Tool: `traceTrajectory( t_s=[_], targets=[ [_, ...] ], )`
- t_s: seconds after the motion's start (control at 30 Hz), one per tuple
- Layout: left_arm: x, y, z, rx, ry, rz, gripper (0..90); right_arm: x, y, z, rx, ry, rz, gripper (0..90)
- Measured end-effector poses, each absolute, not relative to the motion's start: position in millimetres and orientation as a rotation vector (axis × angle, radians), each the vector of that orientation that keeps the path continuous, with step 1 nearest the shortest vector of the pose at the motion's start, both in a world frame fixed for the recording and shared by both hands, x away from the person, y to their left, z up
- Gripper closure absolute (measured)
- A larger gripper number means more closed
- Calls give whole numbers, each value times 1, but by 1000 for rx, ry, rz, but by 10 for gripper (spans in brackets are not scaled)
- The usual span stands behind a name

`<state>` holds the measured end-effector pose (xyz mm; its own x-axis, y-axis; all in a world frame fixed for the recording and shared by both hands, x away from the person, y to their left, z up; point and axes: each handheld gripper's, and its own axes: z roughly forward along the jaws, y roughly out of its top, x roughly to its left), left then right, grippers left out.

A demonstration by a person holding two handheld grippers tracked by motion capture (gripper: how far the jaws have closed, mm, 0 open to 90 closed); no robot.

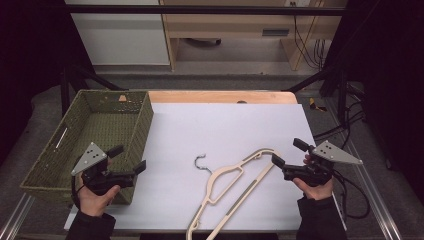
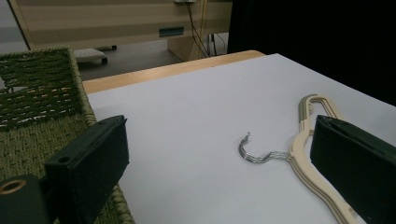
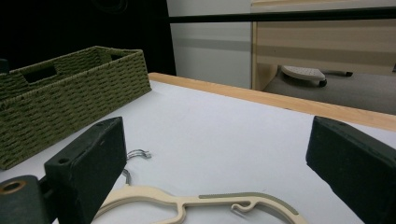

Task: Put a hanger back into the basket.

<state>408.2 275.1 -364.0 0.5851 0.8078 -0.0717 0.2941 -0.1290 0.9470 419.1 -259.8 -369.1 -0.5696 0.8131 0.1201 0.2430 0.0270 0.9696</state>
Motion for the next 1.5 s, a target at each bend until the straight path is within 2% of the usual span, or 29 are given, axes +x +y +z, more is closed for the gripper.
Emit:
traceTrajectory(
  t_s=[0.37, 0.83, 1.33, 1.5],
  targets=[
    [407, 282, -360, 1699, 935, 613, 45, 422, -237, -364, 1054, 1922, 1490, 91],
    [408, 287, -361, 1711, 959, 607, 36, 440, -173, -372, 1007, 2079, 1407, 142],
    [408, 291, -361, 1710, 973, 607, 36, 472, -111, -402, 1020, 2270, 1292, 297],
    [409, 291, -362, 1718, 971, 606, 37, 485, -90, -422, 1033, 2352, 1240, 371]
  ],
)
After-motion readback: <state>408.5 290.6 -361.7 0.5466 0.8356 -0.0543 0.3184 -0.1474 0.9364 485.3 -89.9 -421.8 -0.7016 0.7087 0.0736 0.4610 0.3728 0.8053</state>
